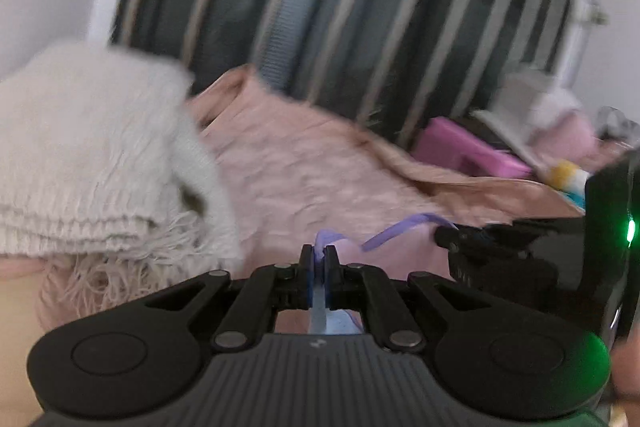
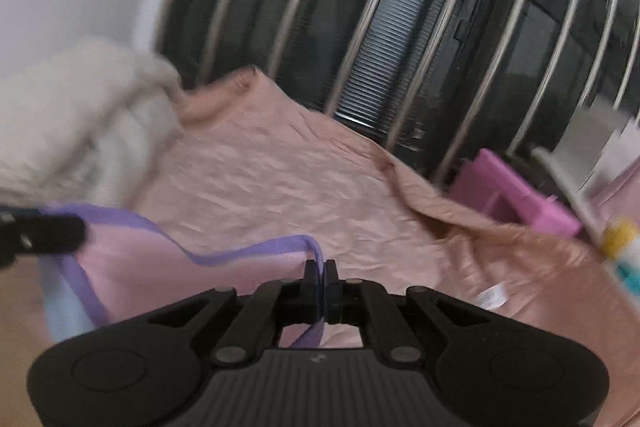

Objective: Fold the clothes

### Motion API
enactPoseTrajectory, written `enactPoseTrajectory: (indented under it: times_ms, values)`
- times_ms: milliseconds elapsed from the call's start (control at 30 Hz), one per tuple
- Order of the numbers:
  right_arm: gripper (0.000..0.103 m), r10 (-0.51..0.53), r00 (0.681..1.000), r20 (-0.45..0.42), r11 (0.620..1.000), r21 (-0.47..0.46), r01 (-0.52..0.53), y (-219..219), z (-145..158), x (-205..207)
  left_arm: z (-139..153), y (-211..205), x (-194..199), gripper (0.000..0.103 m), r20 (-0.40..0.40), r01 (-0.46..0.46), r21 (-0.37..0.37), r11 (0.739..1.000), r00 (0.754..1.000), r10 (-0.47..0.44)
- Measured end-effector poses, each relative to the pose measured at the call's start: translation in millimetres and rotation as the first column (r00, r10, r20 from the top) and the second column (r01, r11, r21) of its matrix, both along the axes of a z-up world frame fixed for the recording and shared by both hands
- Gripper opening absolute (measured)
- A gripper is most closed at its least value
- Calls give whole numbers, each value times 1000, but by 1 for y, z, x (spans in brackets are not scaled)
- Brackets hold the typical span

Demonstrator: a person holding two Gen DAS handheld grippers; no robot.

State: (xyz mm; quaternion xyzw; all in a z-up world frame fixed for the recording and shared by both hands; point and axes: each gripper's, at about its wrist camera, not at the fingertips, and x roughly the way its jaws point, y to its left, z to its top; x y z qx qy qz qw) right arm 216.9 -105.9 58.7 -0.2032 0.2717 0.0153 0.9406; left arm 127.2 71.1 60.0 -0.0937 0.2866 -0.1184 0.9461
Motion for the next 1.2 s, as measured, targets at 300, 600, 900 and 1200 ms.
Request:
enactPoseTrajectory:
  times_ms: [300, 600, 900, 1200]
  values:
    - [50, 136, 986, -99, 954, 281, -104, -43, 13, -5, 5, 0, 7, 61, -15, 9, -43, 999, 1000, -10]
    - [31, 374, 908, -192, 877, 392, -278, -94, -18, -139, -27, -66, -88, 61, -84, 309, 38, 950, 949, -305]
    - [22, 369, 919, -140, 871, 398, -289, -94, -47, -222, -51, -91, -149, 38, -115, 360, 175, 917, 932, -344]
    - [19, 343, 929, -141, 864, 435, -253, -97, -47, -311, -49, -65, -223, 44, -112, 414, 165, 895, 910, -400]
